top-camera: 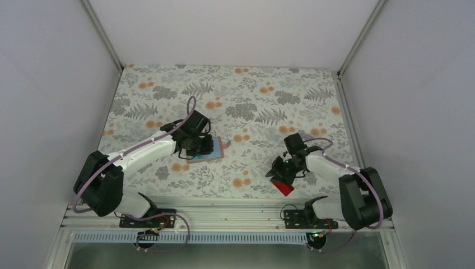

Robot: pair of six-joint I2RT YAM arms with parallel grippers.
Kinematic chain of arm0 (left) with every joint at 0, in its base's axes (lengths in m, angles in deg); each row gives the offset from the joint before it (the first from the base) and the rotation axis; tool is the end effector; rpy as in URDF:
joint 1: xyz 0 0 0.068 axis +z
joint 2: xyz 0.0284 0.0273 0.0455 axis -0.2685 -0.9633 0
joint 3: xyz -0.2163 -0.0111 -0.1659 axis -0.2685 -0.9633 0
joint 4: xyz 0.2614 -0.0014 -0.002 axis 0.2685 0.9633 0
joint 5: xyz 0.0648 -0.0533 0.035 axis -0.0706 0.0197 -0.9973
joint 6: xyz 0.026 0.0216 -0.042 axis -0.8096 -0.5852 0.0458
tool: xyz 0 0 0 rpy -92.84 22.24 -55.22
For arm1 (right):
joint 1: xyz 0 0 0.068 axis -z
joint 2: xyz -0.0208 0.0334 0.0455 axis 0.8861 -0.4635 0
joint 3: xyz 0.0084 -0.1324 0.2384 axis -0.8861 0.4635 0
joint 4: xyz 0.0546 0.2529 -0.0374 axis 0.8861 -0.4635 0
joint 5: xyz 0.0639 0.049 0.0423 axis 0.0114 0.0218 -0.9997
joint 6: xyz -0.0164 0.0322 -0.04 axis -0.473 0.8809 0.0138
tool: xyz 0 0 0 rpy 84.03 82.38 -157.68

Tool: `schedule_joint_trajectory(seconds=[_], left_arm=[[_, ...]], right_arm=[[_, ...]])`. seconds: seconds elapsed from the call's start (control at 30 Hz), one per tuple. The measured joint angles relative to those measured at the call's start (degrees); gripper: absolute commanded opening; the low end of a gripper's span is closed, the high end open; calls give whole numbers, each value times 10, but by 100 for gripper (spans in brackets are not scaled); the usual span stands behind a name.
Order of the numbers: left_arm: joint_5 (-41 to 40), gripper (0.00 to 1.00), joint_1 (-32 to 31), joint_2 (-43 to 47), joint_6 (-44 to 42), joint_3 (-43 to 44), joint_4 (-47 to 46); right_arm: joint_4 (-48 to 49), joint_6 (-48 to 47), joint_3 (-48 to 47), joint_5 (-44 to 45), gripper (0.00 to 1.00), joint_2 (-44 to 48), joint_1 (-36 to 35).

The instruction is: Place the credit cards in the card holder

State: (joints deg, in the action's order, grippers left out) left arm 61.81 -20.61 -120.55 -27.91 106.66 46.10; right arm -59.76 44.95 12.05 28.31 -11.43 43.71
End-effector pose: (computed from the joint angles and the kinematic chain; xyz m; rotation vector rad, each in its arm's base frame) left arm 0.2168 -0.1666 0.2141 -0.1123 2.8439 -0.6162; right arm 0.1698 0.0748 0.1315 -0.8214 -2.7717 -0.6934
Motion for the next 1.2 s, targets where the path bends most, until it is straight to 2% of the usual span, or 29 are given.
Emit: schedule_joint_trajectory(seconds=[0.13,0.27,0.37,0.53,0.67,0.77,0.93,1.07,1.2], left_arm=[[-8,15,-26,3,5,0,-1],[-19,15,-70,3,27,0,-2],[-29,15,-98,2,47,1,-5],[-49,15,-142,-35,65,52,-4],[-54,15,-156,-67,69,101,-14],[-51,15,-158,-73,66,110,-24],[-38,15,-158,-68,54,103,-28],[-31,15,-158,-30,53,59,-31],[-25,15,-158,-15,43,42,-31]], right_arm=[[4,28,46,-42,25,52,-15],[-20,35,64,-42,27,88,-17],[-41,18,51,-32,27,81,-18],[-113,-28,-29,53,30,80,-18],[-115,-61,-102,108,30,65,7],[-108,-78,-107,143,30,32,40],[-112,-90,-94,185,27,-8,56],[-113,-85,-46,178,23,5,52],[-113,-62,-4,132,22,55,28]])
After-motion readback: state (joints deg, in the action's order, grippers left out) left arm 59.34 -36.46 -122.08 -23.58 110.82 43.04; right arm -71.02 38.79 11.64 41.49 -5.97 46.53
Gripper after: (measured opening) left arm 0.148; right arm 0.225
